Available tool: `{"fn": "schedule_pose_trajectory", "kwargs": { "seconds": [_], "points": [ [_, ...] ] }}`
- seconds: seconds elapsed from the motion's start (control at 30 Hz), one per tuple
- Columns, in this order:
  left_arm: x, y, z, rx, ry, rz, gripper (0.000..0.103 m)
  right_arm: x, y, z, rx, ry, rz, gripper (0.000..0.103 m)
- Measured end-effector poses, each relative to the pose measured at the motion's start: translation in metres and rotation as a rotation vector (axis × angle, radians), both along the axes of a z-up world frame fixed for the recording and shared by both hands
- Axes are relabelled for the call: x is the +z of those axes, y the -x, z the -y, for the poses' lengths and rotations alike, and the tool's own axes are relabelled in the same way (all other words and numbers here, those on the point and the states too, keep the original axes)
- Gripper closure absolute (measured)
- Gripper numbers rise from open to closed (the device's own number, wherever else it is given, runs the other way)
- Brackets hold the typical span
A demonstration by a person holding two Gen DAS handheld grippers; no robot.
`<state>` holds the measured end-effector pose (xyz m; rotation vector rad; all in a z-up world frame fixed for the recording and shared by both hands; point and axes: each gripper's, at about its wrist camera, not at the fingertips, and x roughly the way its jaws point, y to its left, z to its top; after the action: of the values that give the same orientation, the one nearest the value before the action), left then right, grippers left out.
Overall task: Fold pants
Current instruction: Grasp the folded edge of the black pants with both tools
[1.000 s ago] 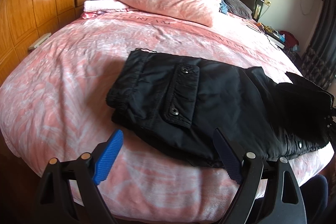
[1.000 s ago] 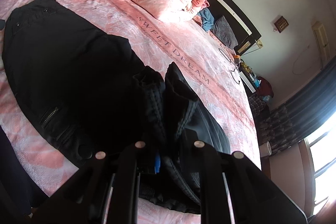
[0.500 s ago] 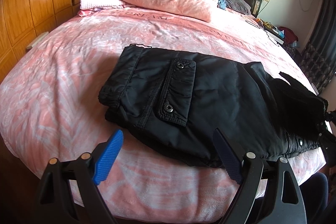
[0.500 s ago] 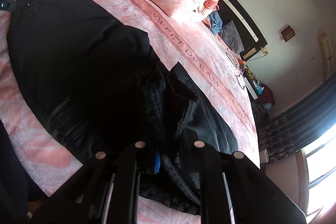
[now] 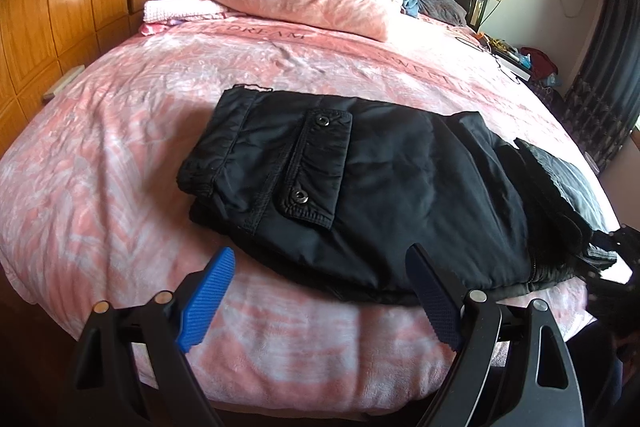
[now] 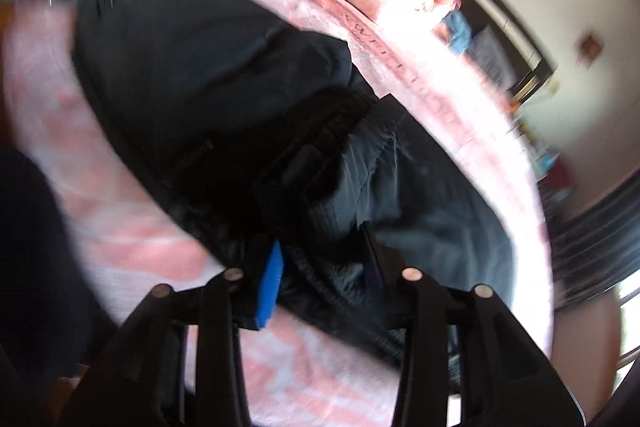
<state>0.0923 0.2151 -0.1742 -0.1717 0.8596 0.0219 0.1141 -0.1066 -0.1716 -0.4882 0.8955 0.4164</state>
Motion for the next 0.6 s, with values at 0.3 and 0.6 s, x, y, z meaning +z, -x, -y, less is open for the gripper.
{"fn": "schedule_pose_trajectory", "kwargs": {
  "seconds": [0.3,0.6],
  "points": [
    [-0.005,-0.002,0.0,0.004,0.027,-0.001,0.015,0.007,-0.024,0.018,-0.083,-0.217,-0.138,0.06],
    [-0.007,0.003,-0.014,0.059,0.064,-0.014,0.015,-0.001,-0.026,0.013,-0.055,-0.238,-0.199,0.093]
  ]
}}
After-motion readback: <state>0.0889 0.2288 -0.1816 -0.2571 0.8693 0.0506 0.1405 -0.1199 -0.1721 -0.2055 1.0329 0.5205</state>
